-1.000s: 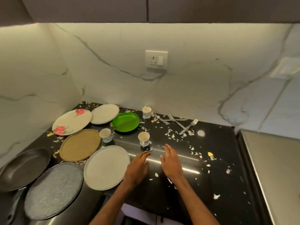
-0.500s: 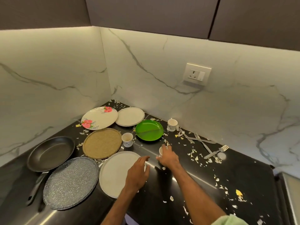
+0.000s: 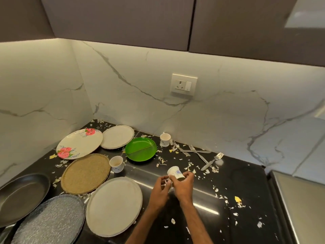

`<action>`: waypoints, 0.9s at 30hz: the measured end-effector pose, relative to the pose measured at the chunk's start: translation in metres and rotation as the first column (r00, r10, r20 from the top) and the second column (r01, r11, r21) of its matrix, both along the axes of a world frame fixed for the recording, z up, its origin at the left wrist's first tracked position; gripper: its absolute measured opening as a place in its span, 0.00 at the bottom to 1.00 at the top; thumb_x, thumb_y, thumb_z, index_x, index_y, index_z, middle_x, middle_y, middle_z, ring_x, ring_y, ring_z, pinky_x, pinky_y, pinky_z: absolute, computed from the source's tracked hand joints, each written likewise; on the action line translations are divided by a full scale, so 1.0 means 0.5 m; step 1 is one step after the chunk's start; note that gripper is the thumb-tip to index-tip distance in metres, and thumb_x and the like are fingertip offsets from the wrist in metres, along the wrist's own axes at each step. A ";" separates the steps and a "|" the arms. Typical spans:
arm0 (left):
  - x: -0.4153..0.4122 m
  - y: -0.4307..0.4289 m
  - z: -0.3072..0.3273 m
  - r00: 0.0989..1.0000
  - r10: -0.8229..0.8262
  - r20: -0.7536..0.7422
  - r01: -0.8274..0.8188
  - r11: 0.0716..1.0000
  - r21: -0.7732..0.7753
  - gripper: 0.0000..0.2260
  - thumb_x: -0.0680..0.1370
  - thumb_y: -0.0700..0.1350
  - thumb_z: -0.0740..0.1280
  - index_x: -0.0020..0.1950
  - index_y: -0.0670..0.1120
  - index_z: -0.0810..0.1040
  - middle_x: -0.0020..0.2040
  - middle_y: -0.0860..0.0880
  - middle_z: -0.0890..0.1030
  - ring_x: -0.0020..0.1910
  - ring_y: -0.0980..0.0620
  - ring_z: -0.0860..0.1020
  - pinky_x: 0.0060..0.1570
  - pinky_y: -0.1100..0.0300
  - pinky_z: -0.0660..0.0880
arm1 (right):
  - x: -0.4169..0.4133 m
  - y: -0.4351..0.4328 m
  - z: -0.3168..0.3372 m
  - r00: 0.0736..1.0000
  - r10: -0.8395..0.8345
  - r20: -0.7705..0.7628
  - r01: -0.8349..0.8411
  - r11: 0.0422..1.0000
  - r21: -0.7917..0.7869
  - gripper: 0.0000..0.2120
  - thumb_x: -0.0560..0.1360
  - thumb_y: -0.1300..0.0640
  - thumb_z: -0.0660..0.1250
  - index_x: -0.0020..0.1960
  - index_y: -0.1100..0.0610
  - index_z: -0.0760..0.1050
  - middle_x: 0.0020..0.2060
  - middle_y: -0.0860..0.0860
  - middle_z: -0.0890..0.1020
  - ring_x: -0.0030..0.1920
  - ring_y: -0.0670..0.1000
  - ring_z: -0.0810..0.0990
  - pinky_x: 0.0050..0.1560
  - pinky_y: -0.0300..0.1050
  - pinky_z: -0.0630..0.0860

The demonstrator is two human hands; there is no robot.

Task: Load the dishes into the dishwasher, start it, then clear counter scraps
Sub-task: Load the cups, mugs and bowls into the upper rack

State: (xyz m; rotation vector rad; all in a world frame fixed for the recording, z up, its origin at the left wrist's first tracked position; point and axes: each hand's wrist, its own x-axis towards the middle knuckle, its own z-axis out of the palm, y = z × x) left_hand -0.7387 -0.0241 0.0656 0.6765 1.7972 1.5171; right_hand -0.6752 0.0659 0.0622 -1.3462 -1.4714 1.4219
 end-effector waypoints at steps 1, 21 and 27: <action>0.019 0.010 0.013 0.999 -0.042 0.030 0.041 0.999 0.020 0.08 0.82 0.44 0.64 0.60 0.52 0.74 0.57 0.49 0.81 0.53 0.57 0.81 0.46 0.64 0.78 | 0.020 -0.004 0.001 0.996 -0.060 -0.073 0.057 0.998 -0.033 0.24 0.68 0.58 0.78 0.53 0.51 0.65 0.52 0.54 0.75 0.48 0.52 0.79 0.43 0.48 0.81; 0.554 0.000 0.096 0.657 -0.602 0.453 0.633 0.767 0.101 0.34 0.75 0.71 0.55 0.57 0.44 0.82 0.38 0.42 0.82 0.31 0.50 0.77 0.26 0.61 0.67 | 0.650 -0.195 0.103 0.849 -0.368 -0.378 0.358 0.928 -0.100 0.20 0.76 0.54 0.69 0.67 0.54 0.74 0.59 0.55 0.83 0.59 0.57 0.82 0.59 0.54 0.80; 0.691 -0.039 0.119 0.669 -0.666 0.329 0.715 0.698 -0.039 0.30 0.82 0.64 0.50 0.43 0.43 0.81 0.26 0.48 0.74 0.22 0.55 0.68 0.21 0.64 0.63 | 0.792 -0.262 0.105 0.786 -0.513 -0.346 0.495 0.857 -0.144 0.24 0.70 0.48 0.74 0.61 0.59 0.78 0.54 0.60 0.84 0.55 0.60 0.83 0.59 0.58 0.79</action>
